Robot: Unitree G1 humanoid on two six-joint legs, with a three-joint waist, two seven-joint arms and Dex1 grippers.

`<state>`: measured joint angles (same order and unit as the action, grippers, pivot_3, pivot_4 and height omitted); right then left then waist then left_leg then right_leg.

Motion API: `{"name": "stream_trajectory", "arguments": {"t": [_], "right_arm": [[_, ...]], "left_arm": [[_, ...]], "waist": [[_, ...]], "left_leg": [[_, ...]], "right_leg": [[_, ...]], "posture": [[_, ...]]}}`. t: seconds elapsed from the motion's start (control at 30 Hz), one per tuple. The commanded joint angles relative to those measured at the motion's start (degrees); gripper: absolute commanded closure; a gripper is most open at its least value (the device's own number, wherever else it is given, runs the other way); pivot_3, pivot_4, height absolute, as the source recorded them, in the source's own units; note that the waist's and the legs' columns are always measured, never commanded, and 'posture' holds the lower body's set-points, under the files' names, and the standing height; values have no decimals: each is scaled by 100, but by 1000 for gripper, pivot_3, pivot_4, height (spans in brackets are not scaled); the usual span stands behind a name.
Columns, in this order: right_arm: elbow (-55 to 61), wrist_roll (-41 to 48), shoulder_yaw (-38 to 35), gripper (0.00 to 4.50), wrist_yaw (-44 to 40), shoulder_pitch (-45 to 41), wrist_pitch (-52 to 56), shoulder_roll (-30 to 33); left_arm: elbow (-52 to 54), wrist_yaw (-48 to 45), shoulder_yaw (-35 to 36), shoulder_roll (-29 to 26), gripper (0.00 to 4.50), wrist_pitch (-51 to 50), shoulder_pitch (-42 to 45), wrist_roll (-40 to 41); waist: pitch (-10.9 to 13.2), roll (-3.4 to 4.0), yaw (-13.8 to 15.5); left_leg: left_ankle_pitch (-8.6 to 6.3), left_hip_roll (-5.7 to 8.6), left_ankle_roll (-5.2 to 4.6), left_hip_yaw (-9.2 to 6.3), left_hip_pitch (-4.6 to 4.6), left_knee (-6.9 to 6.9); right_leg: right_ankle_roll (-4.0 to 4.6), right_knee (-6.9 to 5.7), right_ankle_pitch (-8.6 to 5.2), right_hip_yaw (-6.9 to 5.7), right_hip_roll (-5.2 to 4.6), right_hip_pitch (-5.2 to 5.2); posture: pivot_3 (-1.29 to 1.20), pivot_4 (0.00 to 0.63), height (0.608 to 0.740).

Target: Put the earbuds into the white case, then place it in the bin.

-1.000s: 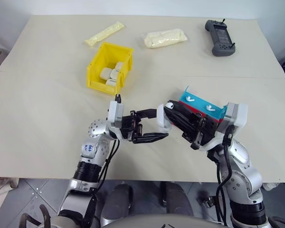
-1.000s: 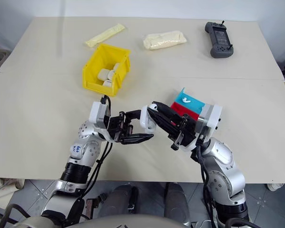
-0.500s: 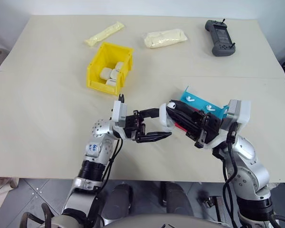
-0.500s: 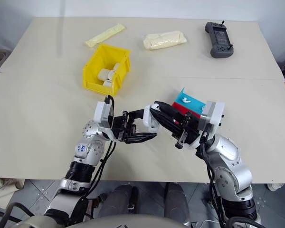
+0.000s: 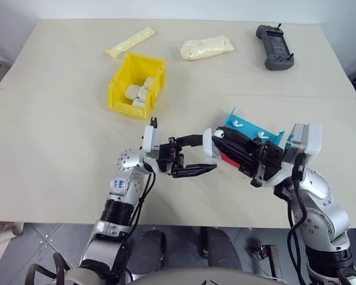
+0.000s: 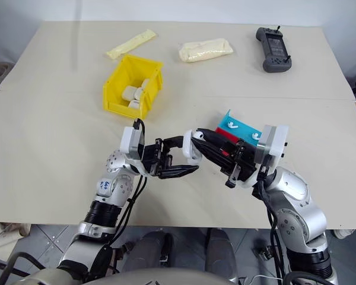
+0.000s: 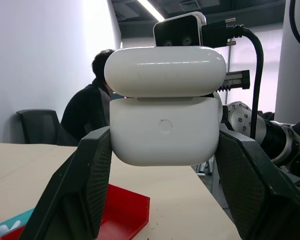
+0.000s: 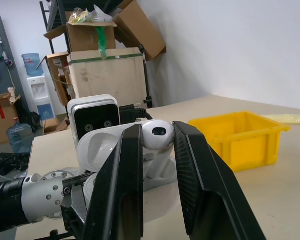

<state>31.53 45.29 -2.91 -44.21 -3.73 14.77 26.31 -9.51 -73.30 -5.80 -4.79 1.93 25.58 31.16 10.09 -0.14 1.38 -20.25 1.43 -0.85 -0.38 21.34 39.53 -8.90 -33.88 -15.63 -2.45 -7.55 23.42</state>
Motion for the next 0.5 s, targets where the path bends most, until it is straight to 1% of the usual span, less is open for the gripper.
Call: {"name": "stream_trajectory", "arguments": {"t": [0.03, 0.5], "right_arm": [[171, 34, -20, 3997, -91, 188, 128, 138], [304, 99, -160, 3997, -101, 243, 158, 199]], "left_arm": [[218, 144, 224, 79, 1745, 184, 190, 193], [190, 165, 261, 55, 1745, 217, 207, 179]], "waist": [[0, 0, 0], [0, 0, 1]], "left_leg": [[0, 0, 0, 0, 0, 0], [0, 0, 0, 0, 0, 0]], "right_leg": [[0, 0, 0, 0, 0, 0], [0, 0, 0, 0, 0, 0]], "posture": [[0, 150, 740], [0, 150, 740]]}}
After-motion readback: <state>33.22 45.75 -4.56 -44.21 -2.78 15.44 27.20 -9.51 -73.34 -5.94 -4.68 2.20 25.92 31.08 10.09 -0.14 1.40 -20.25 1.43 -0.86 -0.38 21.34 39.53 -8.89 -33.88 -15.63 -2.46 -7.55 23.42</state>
